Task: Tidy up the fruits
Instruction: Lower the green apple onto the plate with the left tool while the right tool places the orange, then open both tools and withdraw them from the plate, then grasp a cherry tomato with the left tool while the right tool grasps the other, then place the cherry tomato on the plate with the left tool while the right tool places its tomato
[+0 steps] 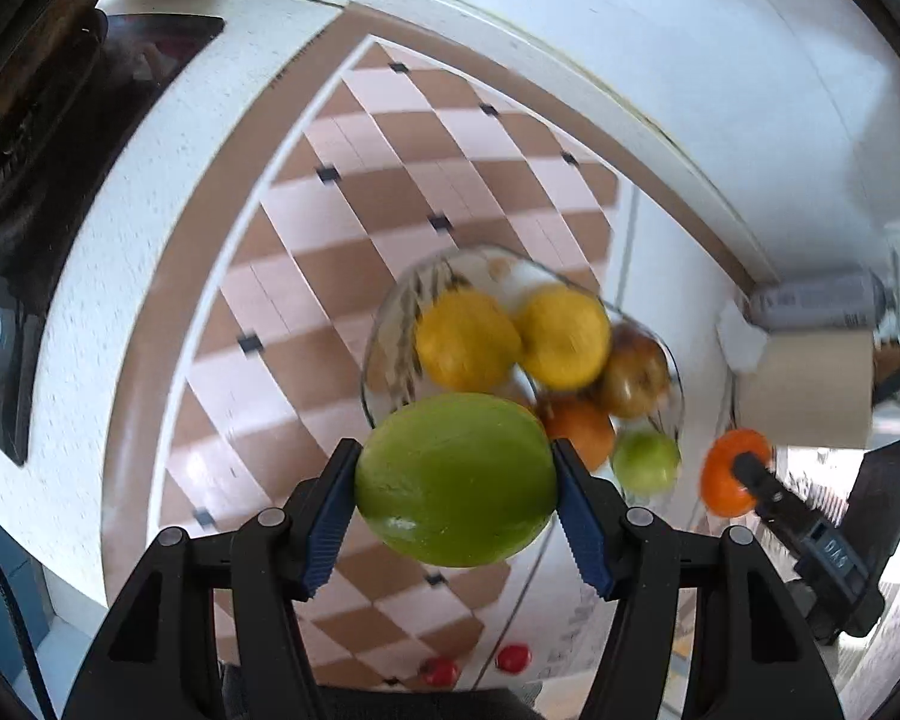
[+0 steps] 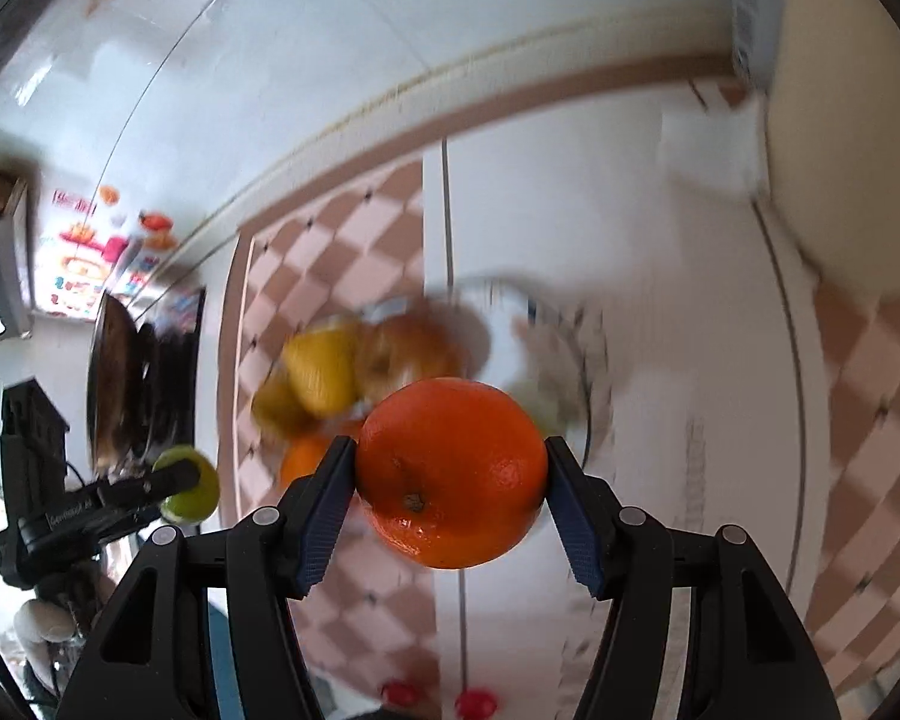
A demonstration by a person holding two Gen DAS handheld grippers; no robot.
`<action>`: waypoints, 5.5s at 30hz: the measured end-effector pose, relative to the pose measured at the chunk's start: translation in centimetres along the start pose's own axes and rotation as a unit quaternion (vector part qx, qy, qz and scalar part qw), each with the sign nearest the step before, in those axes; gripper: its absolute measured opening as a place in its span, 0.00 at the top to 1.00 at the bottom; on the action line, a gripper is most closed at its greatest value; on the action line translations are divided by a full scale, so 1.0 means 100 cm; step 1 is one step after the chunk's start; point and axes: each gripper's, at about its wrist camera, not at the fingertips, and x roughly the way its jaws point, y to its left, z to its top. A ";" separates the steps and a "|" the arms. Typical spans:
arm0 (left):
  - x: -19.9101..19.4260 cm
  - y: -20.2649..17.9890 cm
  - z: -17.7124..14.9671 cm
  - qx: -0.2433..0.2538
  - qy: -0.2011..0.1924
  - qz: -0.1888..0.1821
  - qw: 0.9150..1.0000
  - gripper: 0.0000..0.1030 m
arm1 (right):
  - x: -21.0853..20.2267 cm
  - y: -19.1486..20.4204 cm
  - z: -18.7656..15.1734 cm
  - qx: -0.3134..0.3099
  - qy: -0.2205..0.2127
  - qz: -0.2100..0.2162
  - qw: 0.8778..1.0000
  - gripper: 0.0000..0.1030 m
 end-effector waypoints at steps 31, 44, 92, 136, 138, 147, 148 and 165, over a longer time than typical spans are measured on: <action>0.058 0.011 0.017 -0.042 0.062 0.028 0.997 0.41 | 0.056 -0.006 0.036 -0.019 0.069 -0.056 0.996 0.21; 0.006 -0.028 -0.013 0.081 -0.038 0.137 0.987 0.13 | 0.003 0.037 -0.014 -0.091 0.003 -0.176 0.980 0.09; -0.163 -0.058 -0.230 0.229 -0.271 0.119 0.927 0.13 | -0.213 0.121 -0.233 -0.096 -0.199 -0.140 0.965 0.09; 0.071 -0.020 -0.209 0.229 0.043 0.177 0.956 0.00 | 0.044 0.005 -0.234 -0.026 0.076 -0.076 0.994 0.68; 0.072 -0.022 -0.215 0.234 0.049 0.168 0.956 0.00 | 0.041 0.000 -0.230 -0.016 0.072 -0.076 0.994 0.68; 0.092 -0.050 -0.246 0.280 0.084 0.134 0.947 0.11 | 0.018 -0.025 -0.223 0.026 0.054 -0.084 0.995 0.68; 0.095 -0.053 -0.249 0.285 0.088 0.132 0.945 0.20 | 0.017 -0.028 -0.222 0.030 0.054 -0.085 0.994 0.68; 0.099 -0.072 -0.242 0.299 0.088 0.108 0.944 0.72 | 0.010 -0.040 -0.221 0.051 0.055 -0.072 0.995 0.68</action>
